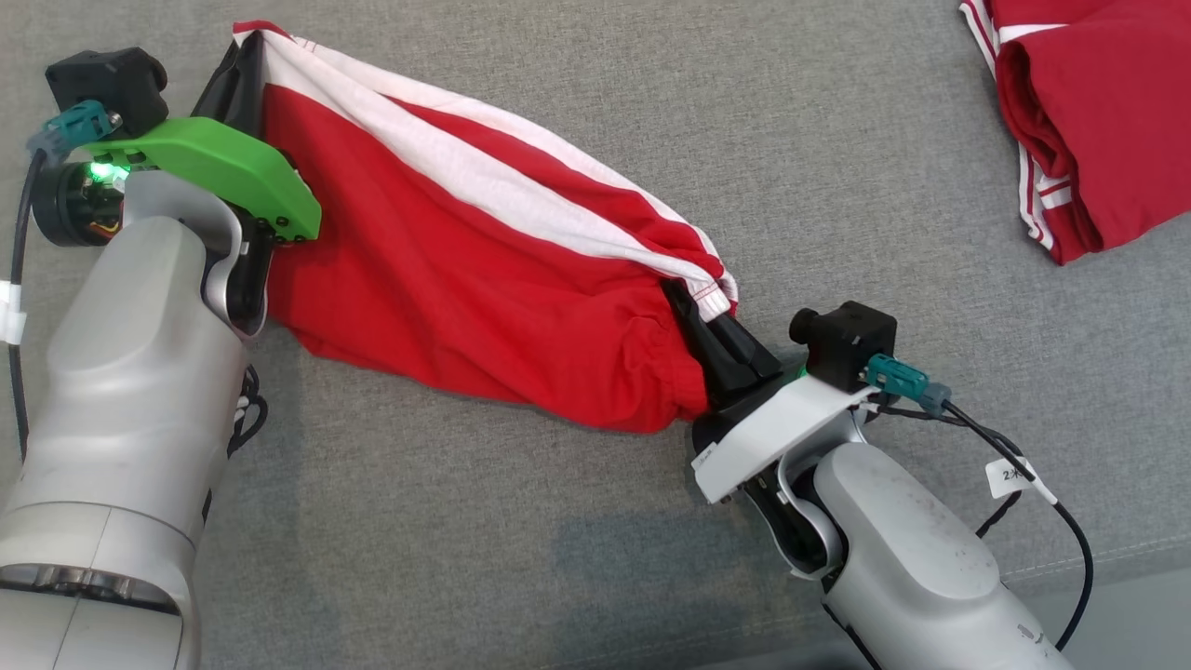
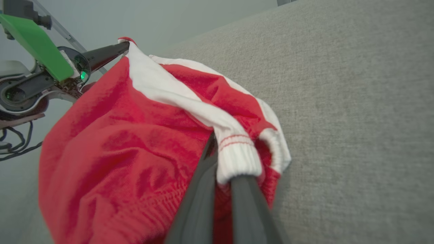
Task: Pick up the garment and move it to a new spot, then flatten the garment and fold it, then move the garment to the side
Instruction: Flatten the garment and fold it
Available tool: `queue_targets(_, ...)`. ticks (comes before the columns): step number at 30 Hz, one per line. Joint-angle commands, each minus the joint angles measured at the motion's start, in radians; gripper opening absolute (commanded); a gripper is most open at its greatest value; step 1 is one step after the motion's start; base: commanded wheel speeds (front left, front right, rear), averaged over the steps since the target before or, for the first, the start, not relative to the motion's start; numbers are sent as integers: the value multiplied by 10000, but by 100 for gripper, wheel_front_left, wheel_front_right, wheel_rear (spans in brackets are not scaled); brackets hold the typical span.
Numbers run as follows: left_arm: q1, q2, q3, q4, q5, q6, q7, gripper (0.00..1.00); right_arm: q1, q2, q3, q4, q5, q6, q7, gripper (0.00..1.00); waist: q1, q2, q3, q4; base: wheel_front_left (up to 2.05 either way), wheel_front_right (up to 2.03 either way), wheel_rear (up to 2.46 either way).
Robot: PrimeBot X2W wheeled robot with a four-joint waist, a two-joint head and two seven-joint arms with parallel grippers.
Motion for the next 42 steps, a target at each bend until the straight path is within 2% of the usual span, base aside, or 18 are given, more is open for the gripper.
queue_targets(1,-251,-11,-45,168,100,20,-32,0,-33,-109,-111,153,-34,-23,-12,0,0,71,52,-74,0,0,0)
queue_targets(8,-569,-46,-147,836,137,33,-32,0,-62,-70,-262,155,-261,-24,-14,0,0,71,66,-185,0,0,0)
queue_targets(9,-591,-78,-183,995,163,44,-32,15,-45,-66,-300,174,-269,-24,-14,28,0,71,57,-194,0,0,0)
queue_targets(10,-630,-105,-227,1126,203,44,-32,45,-32,-60,-347,161,-307,-24,-14,53,0,71,41,-194,0,0,0)
queue_targets(11,-679,-119,-250,1202,211,43,-32,80,-5,-53,-383,122,-350,-23,-14,100,0,71,23,-187,0,0,0)
queue_targets(12,-707,-134,-265,1258,218,42,-32,100,38,-48,-398,84,-390,-23,-14,100,0,71,-4,-167,0,0,0)
queue_targets(19,-288,-299,-362,1107,317,31,-33,100,549,-31,-706,-170,-636,-23,-16,100,0,71,-402,102,0,0,0)
queue_targets(32,1705,-536,-896,-127,-208,23,-32,100,2112,-10,-2416,-705,-2037,-21,273,100,0,71,-1490,491,0,0,0)
queue_targets(36,2326,-306,-1043,-431,-387,23,-32,100,2661,-10,-2804,-1340,-2303,-20,587,100,0,71,-1797,513,0,0,0)
queue_targets(42,2695,36,-853,-100,-655,109,155,100,3347,-9,-3310,-2458,-2557,-20,897,100,0,71,-2111,337,0,0,0)
